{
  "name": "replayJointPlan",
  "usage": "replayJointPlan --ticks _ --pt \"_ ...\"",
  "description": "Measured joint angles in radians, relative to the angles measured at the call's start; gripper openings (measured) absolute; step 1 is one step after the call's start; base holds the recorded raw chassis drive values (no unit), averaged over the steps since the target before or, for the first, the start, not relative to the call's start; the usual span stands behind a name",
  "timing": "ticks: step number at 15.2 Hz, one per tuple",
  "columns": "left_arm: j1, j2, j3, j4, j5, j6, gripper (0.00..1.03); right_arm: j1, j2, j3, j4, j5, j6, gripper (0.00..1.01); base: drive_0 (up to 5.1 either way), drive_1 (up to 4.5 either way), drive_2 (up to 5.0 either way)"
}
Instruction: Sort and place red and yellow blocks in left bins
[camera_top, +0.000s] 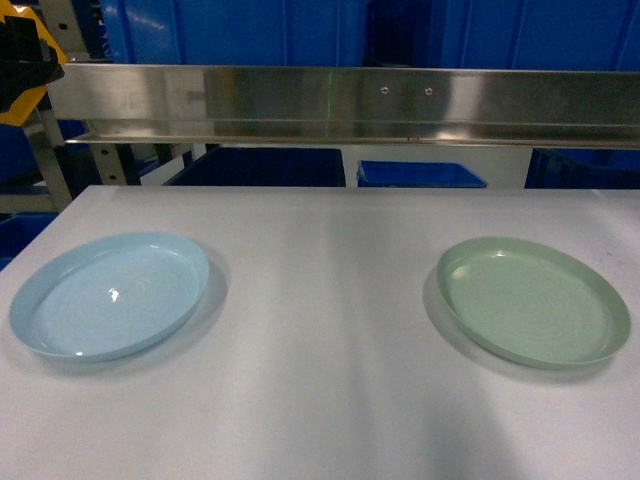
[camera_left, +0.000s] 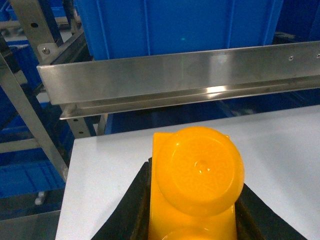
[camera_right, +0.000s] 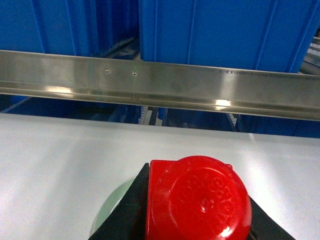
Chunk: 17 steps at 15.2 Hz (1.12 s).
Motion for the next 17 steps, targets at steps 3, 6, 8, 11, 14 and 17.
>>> replayJointPlan --ticks 3,6,8,11,14,17 --pt "0.000 0.000 0.000 0.000 0.000 0.000 0.28 0.000 0.000 0.000 0.000 0.000 0.000 0.27 0.0 0.00 0.0" --pt "0.000 0.000 0.000 -0.002 -0.001 0.000 0.28 0.000 0.000 0.000 0.000 0.000 0.000 0.27 -1.7 0.81 0.8" --pt "-0.007 0.000 0.000 -0.002 0.003 0.000 0.28 0.000 0.000 0.000 -0.001 0.000 0.000 0.27 -5.0 2.47 2.5" --pt "-0.001 0.000 0.000 0.001 0.000 0.000 0.28 0.000 0.000 0.000 -0.003 0.000 0.000 0.27 -4.9 2.57 2.6" --pt "-0.001 0.000 0.000 0.000 0.000 0.000 0.28 0.000 0.000 0.000 -0.002 0.000 0.000 0.27 -5.0 2.50 2.5" --pt "-0.001 0.000 0.000 -0.003 0.000 0.000 0.28 0.000 0.000 0.000 0.001 0.000 0.000 0.27 -5.0 2.45 2.5"
